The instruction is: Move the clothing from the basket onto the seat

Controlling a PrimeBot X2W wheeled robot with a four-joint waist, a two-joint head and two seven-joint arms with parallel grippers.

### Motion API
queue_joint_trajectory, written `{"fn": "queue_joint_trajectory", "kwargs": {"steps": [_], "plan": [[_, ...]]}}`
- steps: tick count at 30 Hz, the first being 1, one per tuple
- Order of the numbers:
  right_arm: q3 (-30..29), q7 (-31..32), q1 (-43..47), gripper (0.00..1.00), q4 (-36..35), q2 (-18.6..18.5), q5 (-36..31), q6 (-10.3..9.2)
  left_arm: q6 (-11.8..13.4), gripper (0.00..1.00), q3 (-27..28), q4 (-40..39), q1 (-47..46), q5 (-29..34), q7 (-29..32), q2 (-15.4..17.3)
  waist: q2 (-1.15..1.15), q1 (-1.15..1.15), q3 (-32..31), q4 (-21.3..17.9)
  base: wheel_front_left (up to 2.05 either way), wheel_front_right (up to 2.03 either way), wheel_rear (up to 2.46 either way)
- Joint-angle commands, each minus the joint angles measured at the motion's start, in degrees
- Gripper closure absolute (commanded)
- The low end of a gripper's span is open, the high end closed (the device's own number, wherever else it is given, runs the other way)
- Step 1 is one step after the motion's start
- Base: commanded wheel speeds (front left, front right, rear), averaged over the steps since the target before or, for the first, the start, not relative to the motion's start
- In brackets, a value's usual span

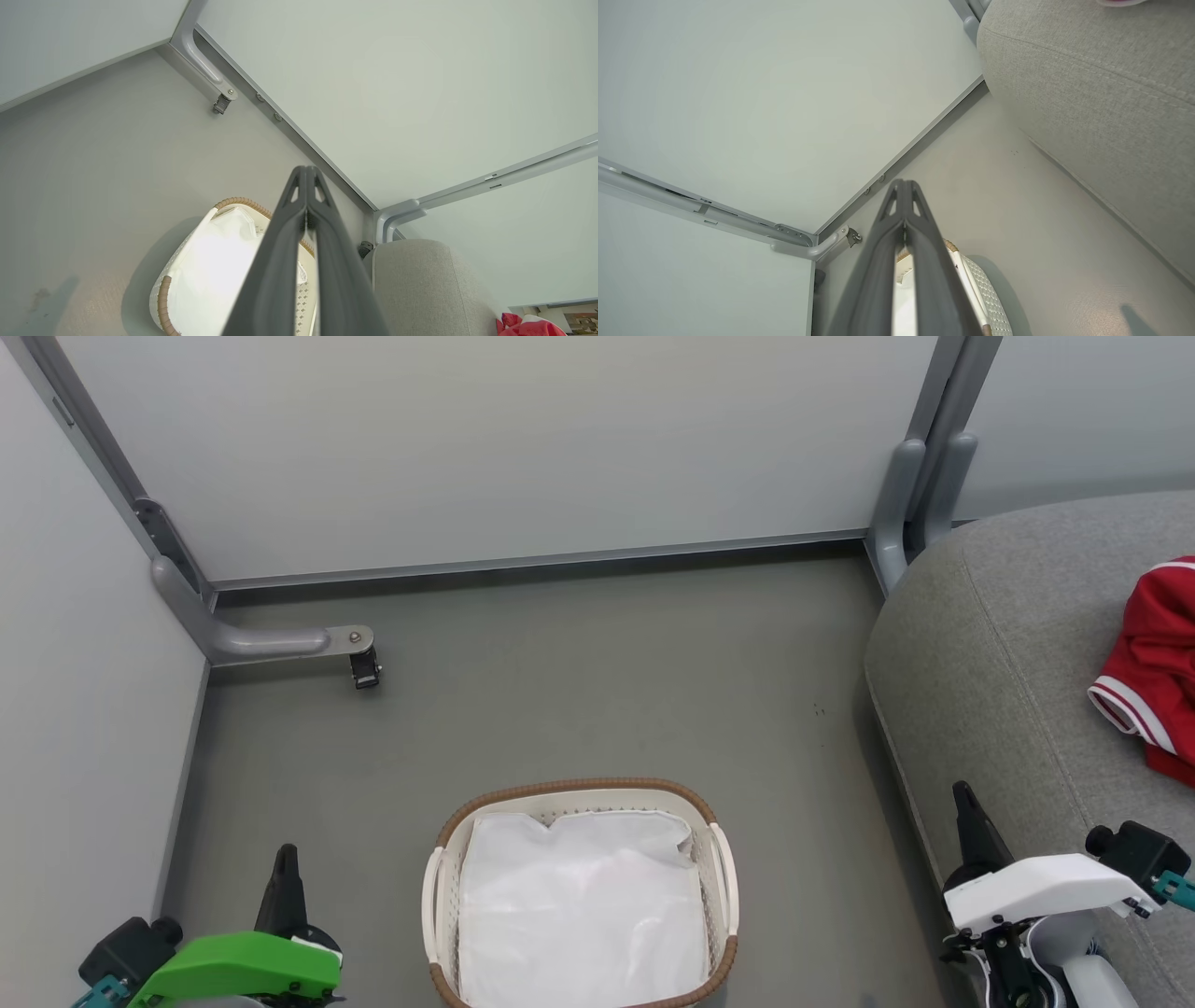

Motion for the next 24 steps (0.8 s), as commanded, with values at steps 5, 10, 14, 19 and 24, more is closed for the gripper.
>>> {"fn": "queue_joint_trajectory", "kwargs": {"steps": [5, 10, 14, 19, 24], "plan": [[-0.55, 1.14, -0.09, 1.0, -1.48, -0.38, 4.83, -0.02, -0.55, 1.0, 0.9, -1.13, -1.9, -4.37, 1.14, 0.25, 0.0, 0.0, -0.08, -0.04, 0.0, 0.0, 0.0], [-0.83, 1.99, 0.0, 1.0, -1.95, -0.4, 8.14, -0.03, -0.77, 1.0, 1.35, -1.49, -2.17, -7.33, 1.97, 0.27, 0.0, 0.0, -0.16, -0.08, 0.0, 0.0, 0.0], [-1.06, 2.63, 0.06, 1.0, -2.3, -0.43, 10.72, -0.03, -0.98, 1.0, 1.73, -1.75, -2.32, -9.73, 2.62, 0.28, 0.0, 0.0, -0.22, -0.1, 0.0, 0.0, 0.0], [-1.31, 3.43, 0.14, 1.0, -2.79, -0.46, 13.91, -0.03, -1.13, 1.0, 2.17, -2.04, -2.59, -12.61, 3.49, 0.3, 0.0, 0.0, -0.29, -0.14, 0.0, 0.0, 0.0], [-1.55, 4.17, 0.22, 1.0, -3.2, -0.47, 16.84, -0.03, -1.36, 1.0, 2.51, -2.34, -2.89, -15.22, 4.15, 0.32, 0.0, 0.0, -0.37, -0.18, 0.0, 0.0, 0.0]]}}
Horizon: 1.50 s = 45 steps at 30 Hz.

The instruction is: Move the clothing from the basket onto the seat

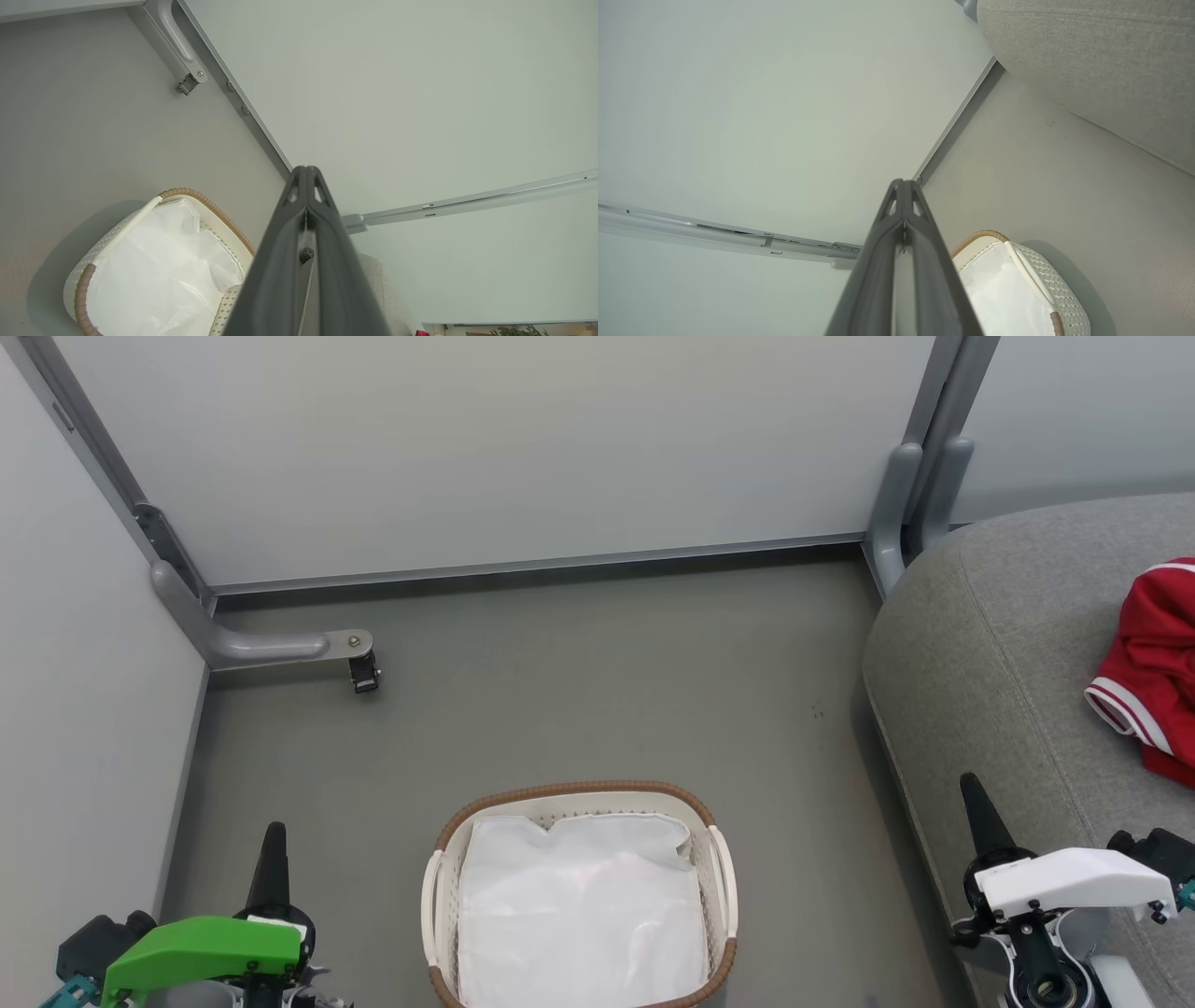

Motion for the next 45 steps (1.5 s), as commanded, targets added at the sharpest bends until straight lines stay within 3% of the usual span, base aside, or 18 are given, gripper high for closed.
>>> {"fn": "queue_joint_trajectory", "kwargs": {"steps": [1, 16, 45], "plan": [[-0.27, 0.46, 0.02, 1.0, -0.85, -0.34, 1.64, -0.03, -0.43, 1.0, 0.35, -0.6, -1.64, -1.56, 0.36, 0.31, 0.0, 0.0, -0.02, -0.01, 0.0, 0.0, 0.0], [-1.16, 3.04, 0.27, 1.0, -2.3, -0.43, 11.84, -0.04, -1.1, 1.0, 1.77, -1.68, -2.44, -10.68, 2.96, 0.36, 0.0, 0.0, -0.31, -0.14, 0.0, 0.0, 0.0], [-2.2, 6.29, 0.7, 1.0, -4.04, -0.55, 24.61, -0.05, -1.97, 1.0, 3.48, -3.02, -3.42, -22.3, 6.18, 0.44, 0.0, 0.0, -0.75, -0.35, 0.0, 0.0, 0.0]]}}
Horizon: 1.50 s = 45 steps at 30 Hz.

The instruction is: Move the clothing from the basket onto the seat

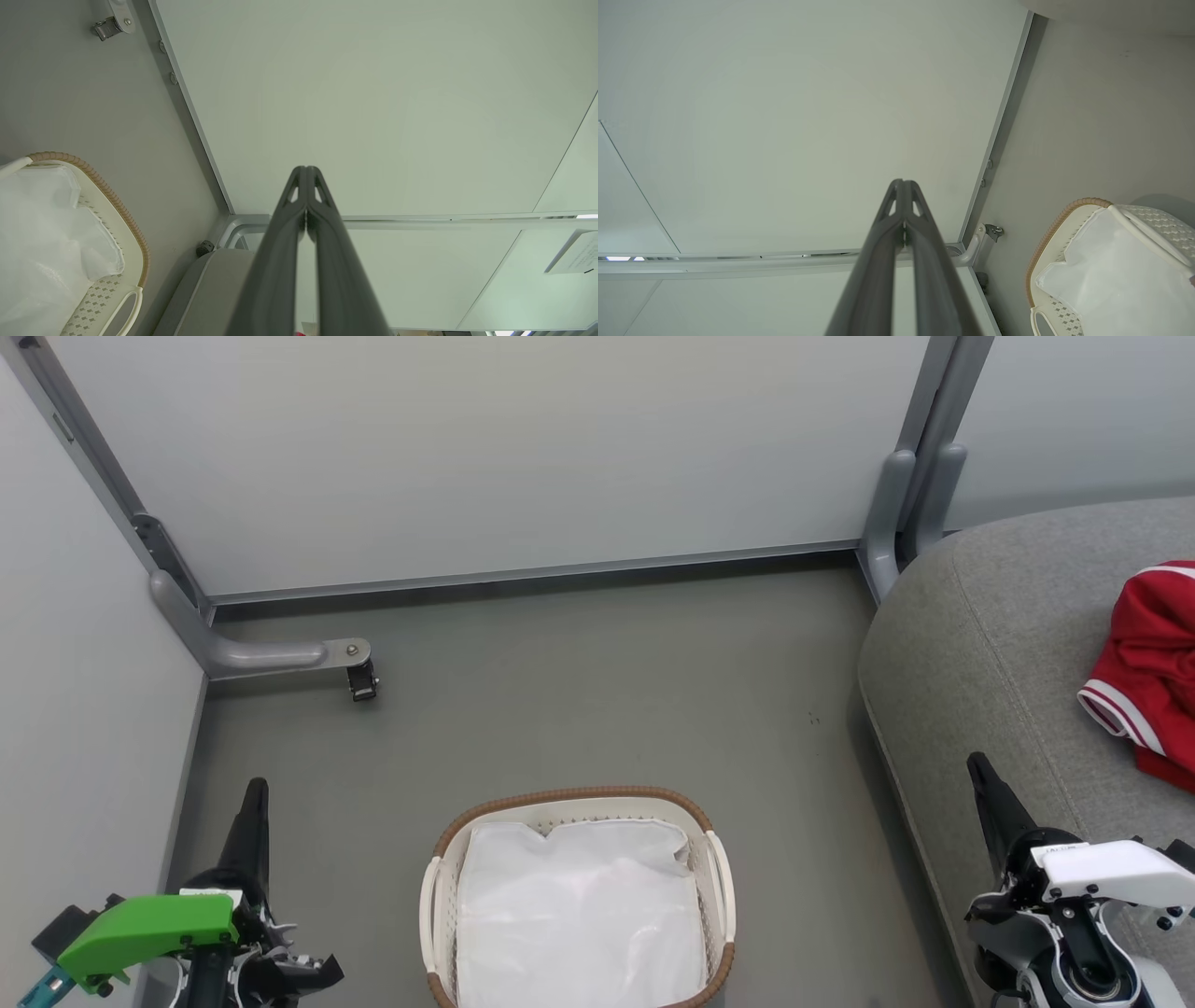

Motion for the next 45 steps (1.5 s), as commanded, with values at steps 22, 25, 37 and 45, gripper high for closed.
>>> {"fn": "queue_joint_trajectory", "kwargs": {"steps": [22, 25, 37, 45], "plan": [[-0.36, 0.88, 0.6, 1.0, -0.66, -0.37, 3.18, -0.04, -0.53, 1.0, 0.61, -0.55, -1.11, -2.91, 0.91, 0.38, 0.0, 0.0, -0.11, -0.05, 0.0, 0.0, 0.0], [-0.36, 0.88, 0.6, 1.0, -0.66, -0.37, 3.18, -0.04, -0.53, 1.0, 0.61, -0.55, -1.11, -2.91, 0.91, 0.38, 0.0, 0.0, -0.11, -0.05, 0.0, 0.0, 0.0], [-0.35, 0.87, 0.6, 1.0, -0.66, -0.37, 3.18, -0.04, -0.53, 1.0, 0.61, -0.55, -1.11, -2.91, 0.91, 0.38, 0.0, 0.0, -0.11, -0.05, 0.0, 0.0, 0.0], [-0.35, 0.87, 0.6, 1.0, -0.66, -0.37, 3.18, -0.04, -0.53, 1.0, 0.6, -0.55, -1.11, -2.91, 0.9, 0.38, 0.0, 0.0, -0.11, -0.05, 0.0, 0.0, 0.0]]}}
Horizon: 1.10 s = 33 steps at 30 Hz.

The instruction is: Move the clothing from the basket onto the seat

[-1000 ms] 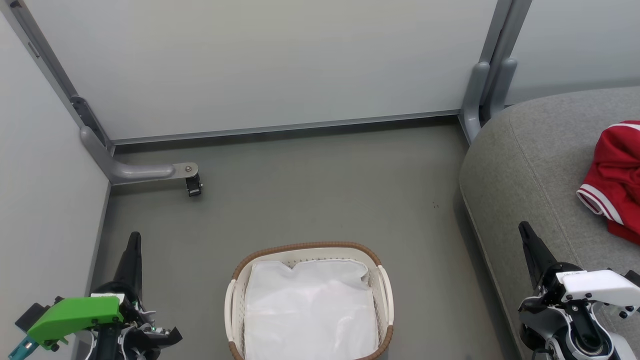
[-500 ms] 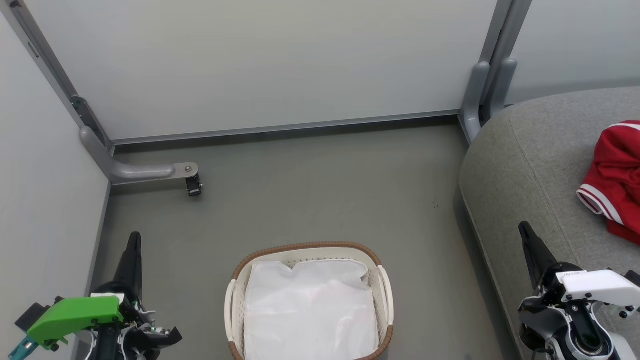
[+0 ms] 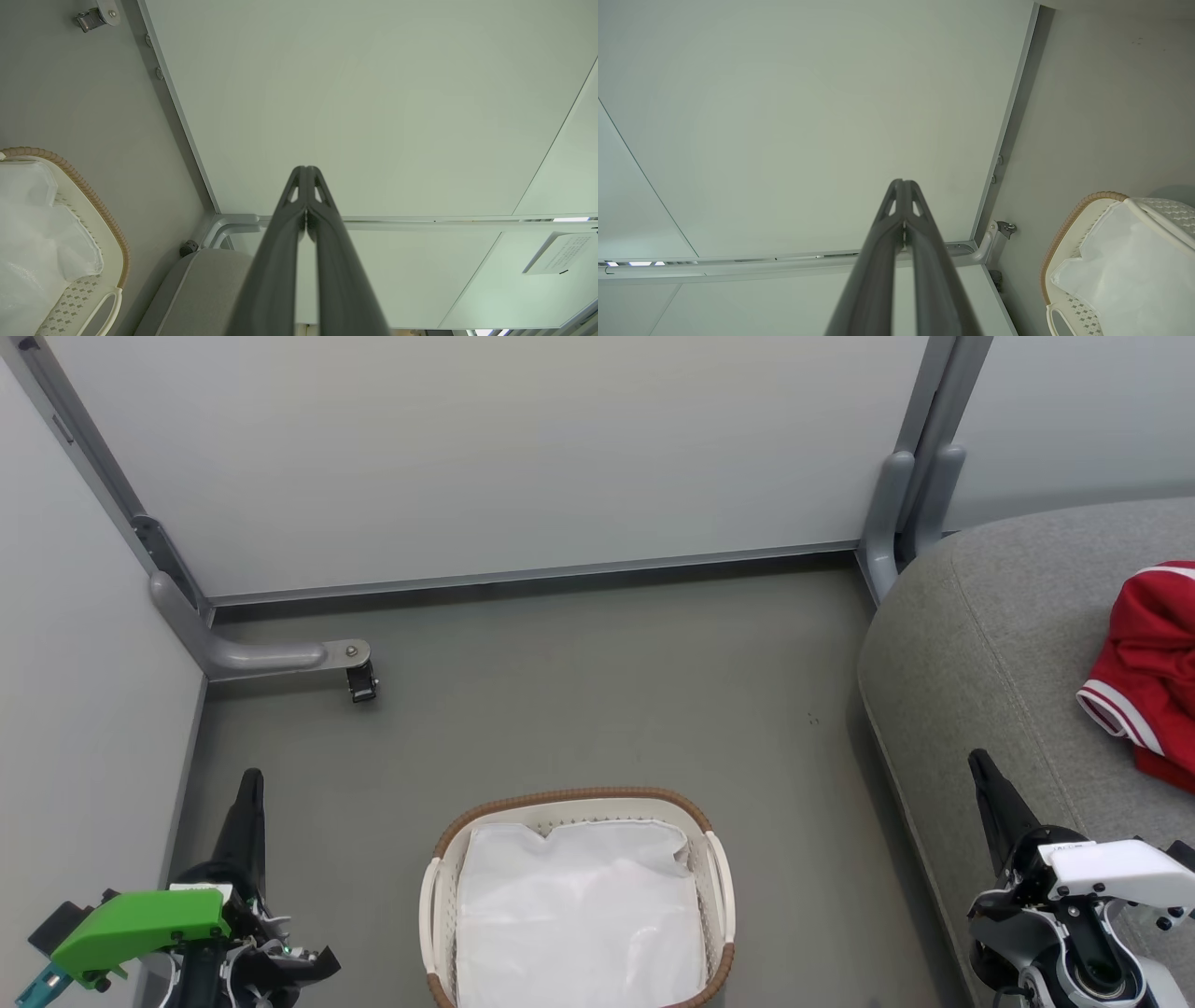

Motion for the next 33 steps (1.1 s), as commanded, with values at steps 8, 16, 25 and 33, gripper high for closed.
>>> {"fn": "queue_joint_trajectory", "kwargs": {"steps": [8, 16, 25, 33], "plan": [[-0.09, 0.08, 0.58, 1.0, -0.19, -0.34, 0.22, -0.02, -0.26, 1.0, 0.12, -0.06, -0.62, -0.2, 0.21, 0.35, 0.0, 0.0, 0.0, 0.0, 0.0, 0.0, 0.0], [-0.09, 0.08, 0.58, 1.0, -0.19, -0.34, 0.22, -0.02, -0.26, 1.0, 0.12, -0.06, -0.62, -0.2, 0.21, 0.35, 0.0, 0.0, 0.0, 0.0, 0.0, 0.0, 0.0], [-0.09, 0.07, 0.58, 1.0, -0.19, -0.34, 0.22, -0.02, -0.26, 1.0, 0.11, -0.06, -0.62, -0.2, 0.2, 0.36, 0.0, 0.0, 0.0, 0.0, 0.0, 0.0, 0.0], [-0.09, 0.07, 0.58, 1.0, -0.19, -0.34, 0.22, -0.03, -0.26, 1.0, 0.11, -0.07, -0.61, -0.2, 0.2, 0.36, 0.0, 0.0, 0.0, 0.0, 0.0, 0.0, 0.0]]}}
